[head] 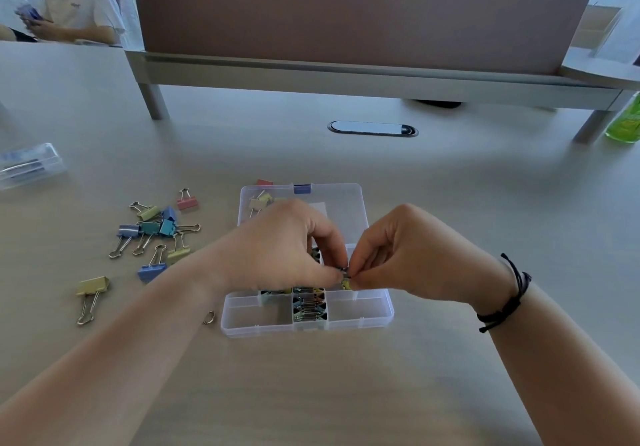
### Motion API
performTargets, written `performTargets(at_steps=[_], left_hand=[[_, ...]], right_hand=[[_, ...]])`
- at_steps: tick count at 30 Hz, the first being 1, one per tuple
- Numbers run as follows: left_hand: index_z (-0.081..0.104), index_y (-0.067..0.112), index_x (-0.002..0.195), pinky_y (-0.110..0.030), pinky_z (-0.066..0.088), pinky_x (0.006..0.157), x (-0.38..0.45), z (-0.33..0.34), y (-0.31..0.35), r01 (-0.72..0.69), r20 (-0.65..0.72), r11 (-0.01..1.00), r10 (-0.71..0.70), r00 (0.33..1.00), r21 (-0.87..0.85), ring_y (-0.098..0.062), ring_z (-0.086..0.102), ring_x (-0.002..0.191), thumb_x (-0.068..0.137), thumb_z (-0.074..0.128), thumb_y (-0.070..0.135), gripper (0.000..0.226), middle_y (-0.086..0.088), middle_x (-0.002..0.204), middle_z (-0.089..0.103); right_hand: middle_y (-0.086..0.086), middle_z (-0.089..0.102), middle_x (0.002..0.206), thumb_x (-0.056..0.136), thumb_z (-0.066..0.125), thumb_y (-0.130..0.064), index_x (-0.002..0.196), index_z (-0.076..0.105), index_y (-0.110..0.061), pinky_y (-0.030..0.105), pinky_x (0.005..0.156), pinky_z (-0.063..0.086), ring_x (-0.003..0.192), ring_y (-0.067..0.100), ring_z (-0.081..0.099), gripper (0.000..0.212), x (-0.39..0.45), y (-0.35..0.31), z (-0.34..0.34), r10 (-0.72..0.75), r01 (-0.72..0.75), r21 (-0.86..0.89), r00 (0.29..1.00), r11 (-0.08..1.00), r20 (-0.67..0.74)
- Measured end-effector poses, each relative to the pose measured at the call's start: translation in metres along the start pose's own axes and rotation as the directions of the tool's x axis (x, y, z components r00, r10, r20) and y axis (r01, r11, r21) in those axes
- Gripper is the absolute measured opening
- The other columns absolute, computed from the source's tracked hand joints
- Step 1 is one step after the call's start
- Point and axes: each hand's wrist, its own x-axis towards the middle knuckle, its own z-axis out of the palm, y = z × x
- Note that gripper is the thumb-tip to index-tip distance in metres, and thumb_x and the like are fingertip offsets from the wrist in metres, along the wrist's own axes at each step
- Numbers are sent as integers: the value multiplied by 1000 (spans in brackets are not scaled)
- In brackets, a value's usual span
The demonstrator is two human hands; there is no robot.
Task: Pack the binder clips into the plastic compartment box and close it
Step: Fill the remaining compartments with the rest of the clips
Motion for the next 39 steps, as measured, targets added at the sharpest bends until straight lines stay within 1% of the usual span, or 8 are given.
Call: performTargets(at_steps=[7,11,17,22,24,28,33,39], left_hand=[[77,22,80,-6,32,47,0,4,2,7,16,989,-9,1000,145,7,50,46,77,77,15,8,27,47,55],[77,26,78,-13,40,54,2,7,-3,7,14,980,-10,1000,199,3,56,55,74,77,21,7,15,66,70],[75,23,75,-8,36,48,6,8,-1,45,17,975,-50,999,219,4,56,53,73,77,20,5,13,64,67],[73,24,72,-15,46,55,10,10,-2,43,36,964,-54,998,262,-2,61,63,73,77,27,5,10,69,70],[74,26,74,-18,48,58,9,7,-2,41,54,964,-57,997,261,-1,61,64,77,72,29,5,12,71,71],[78,25,82,-5,36,50,7,2,-1,60,79,977,-78,994,204,7,56,56,82,68,20,11,14,71,71],[78,29,84,-8,38,53,6,4,-4,63,80,978,-81,994,199,6,58,59,80,73,27,7,17,71,72],[80,28,84,-6,35,51,7,3,-4,59,77,977,-76,994,204,5,57,56,84,70,23,12,19,66,70]], right_hand=[[-15,70,65,76,77,-12,77,79,-25,5,55,40,59,-6,61,13,2,3,6,-61,63,-129,998,990,20],[-14,68,67,77,74,-11,80,80,-26,5,56,40,59,-5,58,16,2,3,9,-100,105,-185,994,977,36],[-15,64,78,79,71,-21,82,78,-33,8,63,40,76,-4,56,15,2,7,9,-105,126,-285,990,950,89],[-9,57,79,84,67,-28,90,77,-38,11,63,35,74,1,49,15,3,7,13,-98,138,-354,987,925,128],[-6,57,79,85,66,-29,92,77,-38,13,63,36,75,5,50,15,3,7,12,-101,144,-359,986,922,134],[-8,57,77,85,67,-30,93,77,-36,14,64,36,75,5,52,14,3,10,13,-94,131,-338,988,932,125],[-13,60,77,83,69,-27,88,77,-35,9,62,35,72,-2,51,12,5,10,15,-102,135,-321,988,937,118],[-10,68,74,80,72,-23,83,77,-32,12,63,46,71,3,61,11,4,10,10,-111,134,-265,989,955,101]])
